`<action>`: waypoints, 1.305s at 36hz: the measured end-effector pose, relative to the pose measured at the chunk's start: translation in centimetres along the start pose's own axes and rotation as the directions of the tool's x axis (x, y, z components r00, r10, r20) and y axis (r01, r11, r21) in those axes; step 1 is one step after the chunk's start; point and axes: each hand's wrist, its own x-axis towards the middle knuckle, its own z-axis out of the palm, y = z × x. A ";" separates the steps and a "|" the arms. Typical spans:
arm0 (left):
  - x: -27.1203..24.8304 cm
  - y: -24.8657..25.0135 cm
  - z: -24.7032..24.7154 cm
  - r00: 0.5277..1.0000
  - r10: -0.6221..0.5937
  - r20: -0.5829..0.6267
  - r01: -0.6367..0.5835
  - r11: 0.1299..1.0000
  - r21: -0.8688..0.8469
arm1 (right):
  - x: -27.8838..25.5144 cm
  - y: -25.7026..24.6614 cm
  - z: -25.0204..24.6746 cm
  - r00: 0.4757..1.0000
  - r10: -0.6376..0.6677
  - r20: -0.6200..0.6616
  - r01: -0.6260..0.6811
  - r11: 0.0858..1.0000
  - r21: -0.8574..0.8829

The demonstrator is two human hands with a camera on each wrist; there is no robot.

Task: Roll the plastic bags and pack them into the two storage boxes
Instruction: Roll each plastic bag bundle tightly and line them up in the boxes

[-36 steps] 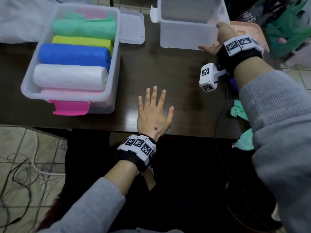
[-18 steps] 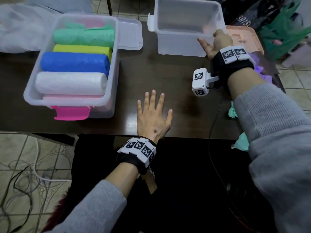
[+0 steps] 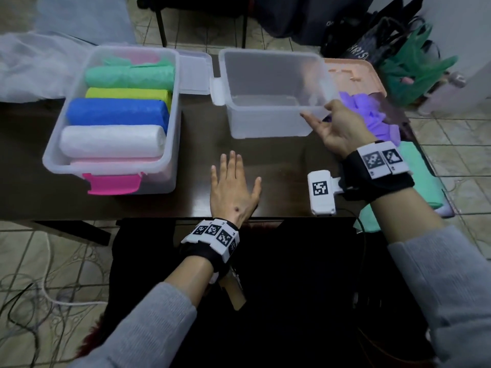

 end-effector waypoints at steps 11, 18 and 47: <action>0.0 -0.1 -0.1 1.000 0.008 0.001 -0.008 1.000 -0.018 | -3.8 2.9 4.1 0.991 0.120 0.054 -0.122 0.991 0.045; 0.0 -0.2 0.0 1.000 0.006 -0.004 -0.006 1.000 -0.012 | -3.6 2.9 4.0 0.980 0.172 0.099 -0.179 0.982 0.064; -0.1 0.2 -0.1 0.999 -0.012 -0.036 0.011 1.000 -0.027 | 3.5 -2.9 -6.9 0.936 -0.341 0.090 0.045 -0.137 -0.990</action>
